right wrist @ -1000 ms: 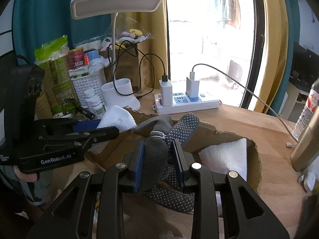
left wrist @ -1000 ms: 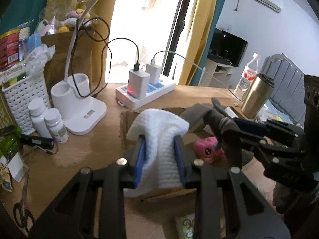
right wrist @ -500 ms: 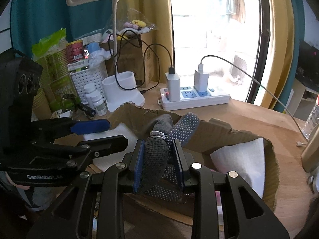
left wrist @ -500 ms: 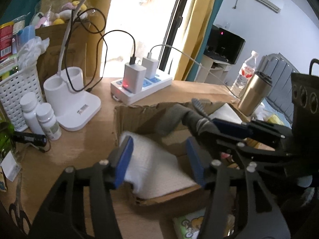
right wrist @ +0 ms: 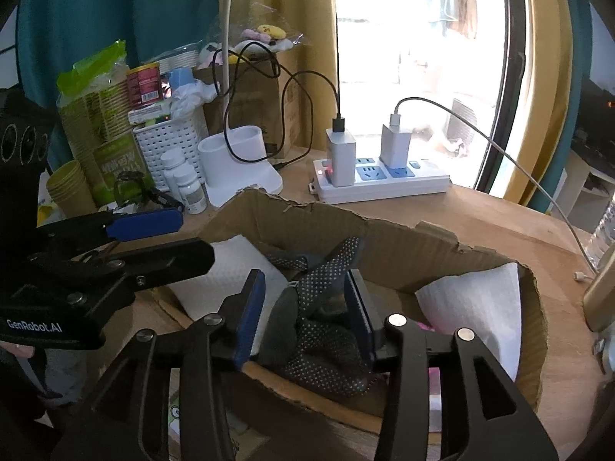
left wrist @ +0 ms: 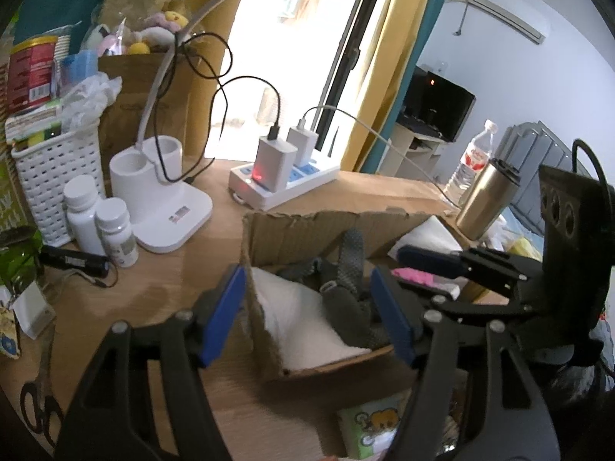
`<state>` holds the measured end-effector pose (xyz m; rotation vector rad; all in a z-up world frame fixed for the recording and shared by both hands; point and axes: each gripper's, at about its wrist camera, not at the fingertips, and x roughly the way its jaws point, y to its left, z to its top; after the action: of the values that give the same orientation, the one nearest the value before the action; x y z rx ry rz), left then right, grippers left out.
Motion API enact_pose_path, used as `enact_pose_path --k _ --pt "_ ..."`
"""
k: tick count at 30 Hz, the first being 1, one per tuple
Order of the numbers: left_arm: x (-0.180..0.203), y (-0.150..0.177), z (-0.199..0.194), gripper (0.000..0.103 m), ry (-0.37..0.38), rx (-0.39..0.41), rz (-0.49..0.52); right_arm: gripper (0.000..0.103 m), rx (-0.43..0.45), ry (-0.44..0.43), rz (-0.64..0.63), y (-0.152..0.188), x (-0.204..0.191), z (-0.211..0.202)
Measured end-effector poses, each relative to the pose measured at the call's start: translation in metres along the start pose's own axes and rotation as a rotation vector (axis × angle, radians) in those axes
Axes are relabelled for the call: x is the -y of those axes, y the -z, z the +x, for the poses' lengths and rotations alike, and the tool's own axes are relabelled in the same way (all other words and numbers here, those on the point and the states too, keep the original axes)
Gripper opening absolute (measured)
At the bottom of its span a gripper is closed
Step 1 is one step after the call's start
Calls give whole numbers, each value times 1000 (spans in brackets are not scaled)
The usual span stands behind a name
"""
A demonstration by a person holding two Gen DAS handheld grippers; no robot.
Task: Organize soft objects
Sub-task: 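Lower the wipe pack and sock into the box and open both grippers, then move both grippers back toward the remaining items on the table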
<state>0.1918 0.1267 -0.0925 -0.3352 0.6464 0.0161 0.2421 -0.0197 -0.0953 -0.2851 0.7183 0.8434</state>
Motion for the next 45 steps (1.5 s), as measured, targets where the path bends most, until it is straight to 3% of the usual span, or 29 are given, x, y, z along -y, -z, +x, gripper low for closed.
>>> enact_pose_path --k 27,45 --pt "26 13 -42 70 -20 39 24 46 87 55 27 20 0 -62" --pt "63 33 -56 70 8 35 70 46 113 103 82 60 14 -105"
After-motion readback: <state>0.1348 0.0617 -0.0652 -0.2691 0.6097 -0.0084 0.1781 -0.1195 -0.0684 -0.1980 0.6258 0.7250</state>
